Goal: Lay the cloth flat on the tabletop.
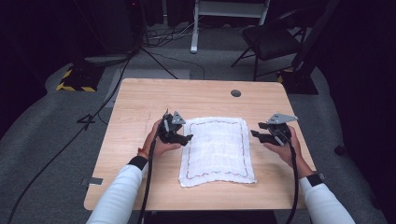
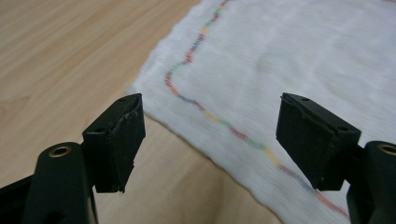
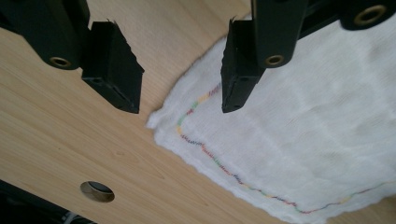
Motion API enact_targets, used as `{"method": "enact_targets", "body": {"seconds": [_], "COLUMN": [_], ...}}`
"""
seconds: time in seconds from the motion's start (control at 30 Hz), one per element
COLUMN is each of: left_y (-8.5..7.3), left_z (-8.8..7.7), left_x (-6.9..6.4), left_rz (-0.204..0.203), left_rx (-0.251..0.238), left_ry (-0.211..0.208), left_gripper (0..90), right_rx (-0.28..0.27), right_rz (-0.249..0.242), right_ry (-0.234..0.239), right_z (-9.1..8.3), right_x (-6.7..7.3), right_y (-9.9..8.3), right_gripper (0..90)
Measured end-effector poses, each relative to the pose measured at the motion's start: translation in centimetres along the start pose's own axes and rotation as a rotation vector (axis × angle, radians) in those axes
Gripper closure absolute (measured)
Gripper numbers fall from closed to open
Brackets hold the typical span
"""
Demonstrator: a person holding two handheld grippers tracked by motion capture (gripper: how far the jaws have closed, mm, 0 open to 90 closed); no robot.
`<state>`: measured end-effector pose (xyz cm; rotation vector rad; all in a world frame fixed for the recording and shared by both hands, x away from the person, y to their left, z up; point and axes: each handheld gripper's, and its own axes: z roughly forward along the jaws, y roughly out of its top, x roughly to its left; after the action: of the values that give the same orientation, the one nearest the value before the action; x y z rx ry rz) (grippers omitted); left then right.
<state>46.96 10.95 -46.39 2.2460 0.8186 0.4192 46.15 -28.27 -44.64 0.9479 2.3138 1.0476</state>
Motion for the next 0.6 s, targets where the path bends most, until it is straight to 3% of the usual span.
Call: {"method": "enact_targets", "body": {"seconds": [0.13,0.3,0.4,0.53,0.6], "left_y": [1.1,1.6,1.4,1.4,1.4], "left_z": [2.3,4.6,5.6,6.0,5.9], "left_x": [1.0,2.5,3.0,3.6,3.7], "left_rz": [-0.021,-0.082,-0.100,-0.118,-0.105], "left_rx": [0.017,0.045,0.067,0.062,0.055], "left_ry": [0.035,0.064,0.064,0.015,-0.041], "left_gripper": [25.2,30.7,35.5,39.2,53.1], "right_rx": [0.041,0.106,0.139,0.176,0.159], "right_rz": [-0.010,-0.015,0.022,0.064,0.081], "right_ry": [-0.026,-0.059,-0.076,-0.075,-0.054], "right_z": [3.0,6.1,7.4,8.5,8.7], "right_x": [-0.4,-0.9,-1.6,-2.5,-2.7], "right_y": [1.1,1.9,1.7,1.4,1.3], "right_gripper": [52.2,56.4,57.1,54.9,60.6]}}
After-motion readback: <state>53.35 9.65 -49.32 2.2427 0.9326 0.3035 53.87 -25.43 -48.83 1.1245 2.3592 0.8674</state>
